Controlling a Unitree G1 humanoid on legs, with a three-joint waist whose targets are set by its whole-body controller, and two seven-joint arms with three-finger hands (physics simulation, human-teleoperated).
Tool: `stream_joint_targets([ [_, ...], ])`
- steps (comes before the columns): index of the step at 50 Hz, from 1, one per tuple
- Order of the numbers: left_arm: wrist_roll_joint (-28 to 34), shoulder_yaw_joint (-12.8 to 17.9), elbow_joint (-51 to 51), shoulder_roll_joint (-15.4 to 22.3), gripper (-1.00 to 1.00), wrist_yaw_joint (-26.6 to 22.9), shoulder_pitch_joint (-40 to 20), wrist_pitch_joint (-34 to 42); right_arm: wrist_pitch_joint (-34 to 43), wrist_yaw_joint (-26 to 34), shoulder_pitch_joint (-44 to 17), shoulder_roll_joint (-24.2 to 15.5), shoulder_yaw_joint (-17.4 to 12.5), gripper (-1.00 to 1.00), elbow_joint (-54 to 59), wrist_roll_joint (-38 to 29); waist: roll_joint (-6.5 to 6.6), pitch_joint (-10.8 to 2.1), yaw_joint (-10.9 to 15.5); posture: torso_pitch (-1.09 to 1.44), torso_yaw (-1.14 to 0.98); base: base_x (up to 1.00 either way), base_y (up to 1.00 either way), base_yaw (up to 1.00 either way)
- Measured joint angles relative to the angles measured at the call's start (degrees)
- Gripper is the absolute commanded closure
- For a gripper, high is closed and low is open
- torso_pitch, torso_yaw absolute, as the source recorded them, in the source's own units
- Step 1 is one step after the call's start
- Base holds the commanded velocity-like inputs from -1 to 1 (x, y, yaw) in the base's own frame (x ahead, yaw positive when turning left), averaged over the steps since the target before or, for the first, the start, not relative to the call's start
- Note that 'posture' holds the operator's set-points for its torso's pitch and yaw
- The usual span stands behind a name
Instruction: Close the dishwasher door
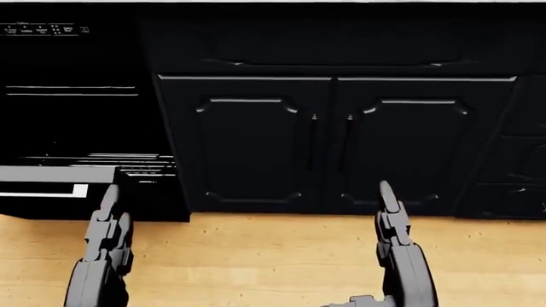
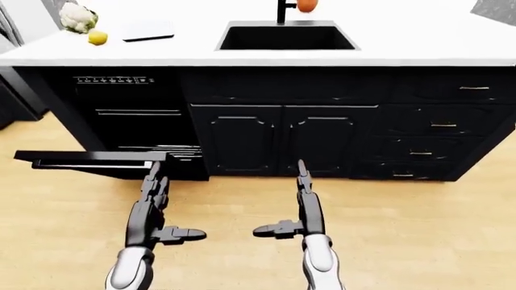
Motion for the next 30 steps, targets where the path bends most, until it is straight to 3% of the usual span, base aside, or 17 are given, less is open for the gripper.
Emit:
stream_joint_targets([
  [5,0.04,-0.14,-0.52,0.05,-1.0,-0.3,0.18,-0.24,-0.21,-0.04,-0.14,-0.01,-0.09,-1.0,-0.04,0.04,2.55,0.11,-0.48,0.0,0.0,0.0,0.0,0.46],
  [7,0.01,0.73,-0.35,0.46,-1.0,-0.12,0.29,-0.13,-0.26,0.19,-0.15,0.44,0.73,-1.0,0.18,0.05,1.94,0.13,-0.04,0.0,0.0,0.0,0.0,0.46],
  [10,-0.1,1.59,-0.37,0.63,-1.0,0.25,0.65,0.23,-0.14,0.63,-0.15,0.69,1.7,-1.0,0.05,-0.01,2.54,-0.11,0.64,0.0,0.0,0.0,0.0,0.46],
  [16,-0.14,0.98,-1.72,0.46,-1.0,0.1,0.55,-0.31,-0.26,0.57,-0.36,0.45,1.04,-1.0,-0.25,-0.16,-1.04,0.36,0.17,0.0,0.0,0.0,0.0,0.47],
  [19,-0.17,1.02,-1.97,0.43,-1.0,0.01,0.51,-0.34,-0.35,0.51,-0.34,0.41,1.19,-1.0,-0.68,-0.31,-4.24,0.09,-0.38,0.0,0.0,0.0,0.0,0.48],
  [21,-0.17,0.15,-1.4,-0.13,-1.0,-0.17,0.63,-0.17,-0.21,0.43,-0.26,-0.05,0.44,-1.0,-0.18,-0.38,-3.3,0.55,-1.12,0.0,0.0,0.0,0.0,0.5],
  [24,-0.08,-0.28,-1.01,-0.07,-1.0,-0.57,1.12,0.26,0.5,0.12,0.46,0.05,0.32,-1.0,-0.41,-0.62,-3.51,0.13,-1.04,0.0,0.0,0.0,0.0,0.52],
  [30,-0.03,0.2,-2.63,0.02,-1.0,-0.49,1.0,-0.41,0.32,0.3,0.29,0.13,0.85,-1.0,-1.4,-0.67,0.92,0.53,-1.18,0.0,0.0,0.0,0.0,0.68],
])
